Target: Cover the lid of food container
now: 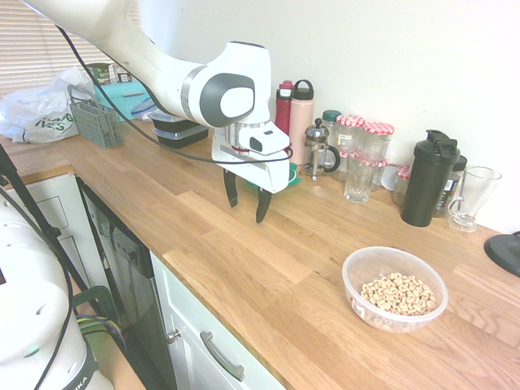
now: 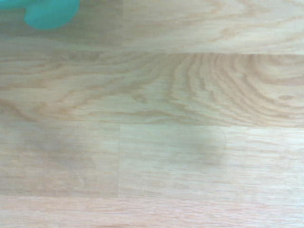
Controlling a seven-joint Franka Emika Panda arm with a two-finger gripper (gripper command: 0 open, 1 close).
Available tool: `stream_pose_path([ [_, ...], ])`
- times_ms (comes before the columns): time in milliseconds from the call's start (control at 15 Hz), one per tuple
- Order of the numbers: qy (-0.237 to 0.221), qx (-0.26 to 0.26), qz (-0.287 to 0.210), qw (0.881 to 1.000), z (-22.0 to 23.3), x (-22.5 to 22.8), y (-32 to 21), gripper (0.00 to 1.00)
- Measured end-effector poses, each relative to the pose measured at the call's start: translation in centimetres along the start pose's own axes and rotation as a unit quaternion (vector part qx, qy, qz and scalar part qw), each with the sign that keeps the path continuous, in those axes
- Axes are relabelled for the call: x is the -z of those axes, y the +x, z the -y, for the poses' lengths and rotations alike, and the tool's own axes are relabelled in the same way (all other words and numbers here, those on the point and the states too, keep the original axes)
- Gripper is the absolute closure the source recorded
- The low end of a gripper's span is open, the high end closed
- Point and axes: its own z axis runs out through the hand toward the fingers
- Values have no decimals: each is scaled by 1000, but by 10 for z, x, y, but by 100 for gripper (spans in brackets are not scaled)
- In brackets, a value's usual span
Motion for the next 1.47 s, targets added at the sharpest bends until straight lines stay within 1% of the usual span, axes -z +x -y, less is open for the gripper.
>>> stream_pose_path([
  [133, 6, -6, 7, 1000, 0, 0, 1, 0],
  [200, 20, -11, 14, 1000, 3, 5, 4, 0],
  [267, 43, -13, 23, 999, 6, 15, 11, 0],
  [400, 99, -10, 60, 993, 15, 30, 31, 0],
  [467, 127, -9, 81, 989, 20, 29, 44, 0],
  [600, 180, -4, 121, 976, 31, 14, 68, 0],
  [733, 235, 4, 159, 959, 42, -3, 84, 0],
  [800, 255, 7, 172, 952, 46, -9, 91, 0],
  [933, 279, -3, 181, 943, 50, -18, 103, 0],
  [1067, 292, -21, 186, 938, 52, -23, 110, 0],
  [1467, 311, -61, 180, 931, 58, -38, 112, 0],
])
